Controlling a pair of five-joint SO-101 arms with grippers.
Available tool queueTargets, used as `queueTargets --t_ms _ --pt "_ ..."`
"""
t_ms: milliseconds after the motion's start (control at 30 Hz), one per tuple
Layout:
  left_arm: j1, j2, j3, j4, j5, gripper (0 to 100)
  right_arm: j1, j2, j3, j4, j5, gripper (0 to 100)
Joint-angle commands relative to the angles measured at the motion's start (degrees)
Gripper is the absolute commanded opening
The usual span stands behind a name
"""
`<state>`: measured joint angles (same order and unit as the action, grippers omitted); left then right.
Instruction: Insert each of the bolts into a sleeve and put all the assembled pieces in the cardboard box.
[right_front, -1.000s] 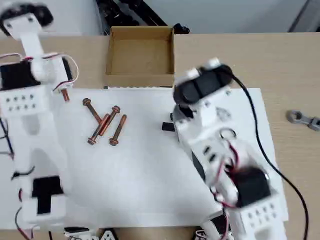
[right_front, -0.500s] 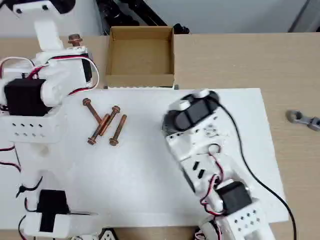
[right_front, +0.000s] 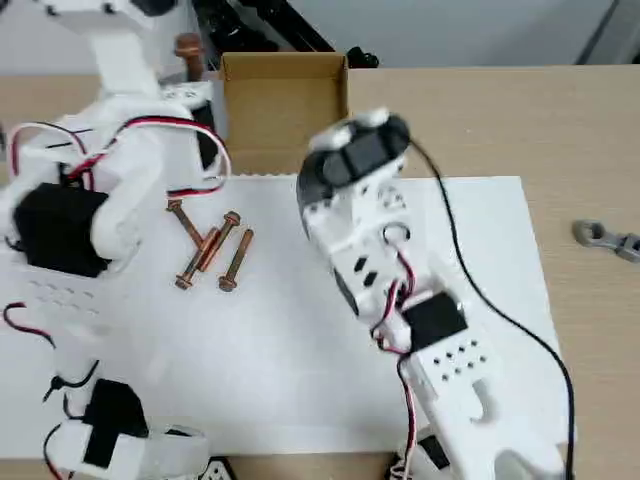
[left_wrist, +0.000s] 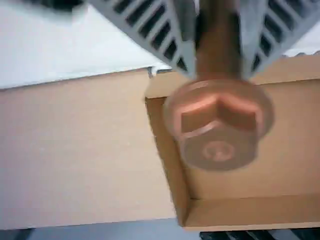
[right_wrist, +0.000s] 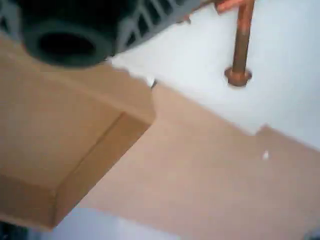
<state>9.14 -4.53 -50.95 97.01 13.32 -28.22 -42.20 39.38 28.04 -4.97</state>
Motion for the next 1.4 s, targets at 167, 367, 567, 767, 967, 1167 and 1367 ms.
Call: queueTargets --t_ms 167,367,567,767,967,1167,1367 --pt "0.4 -2.5 -2.4 1.3 0.1 0 -0.7 -5.9 -7.2 6.4 1.8 0.5" --pt "3.1 -2.5 -2.4 1.3 0.7 0 -1.0 -20.6 2.7 6.8 7.9 0.5" --pt "8.8 -2.5 -2.1 0.9 1.1 0 -2.2 -29.8 17.7 0.1 10.2 0.5" --pt "13.3 -2.4 -1.5 0.3 2.2 0 -3.7 -35.2 31.0 -8.8 5.7 0.4" --pt "16.1 -4.5 0.7 -0.8 2.2 1 -10.2 -39.6 33.8 -9.4 3.6 0.4" --pt "16.1 -13.4 17.5 -9.4 2.2 1 -9.0 -41.6 33.8 -9.1 3.5 0.4" --pt "10.8 -34.0 53.1 -28.5 1.5 1 -9.0 -41.6 34.1 -9.3 3.4 0.4"
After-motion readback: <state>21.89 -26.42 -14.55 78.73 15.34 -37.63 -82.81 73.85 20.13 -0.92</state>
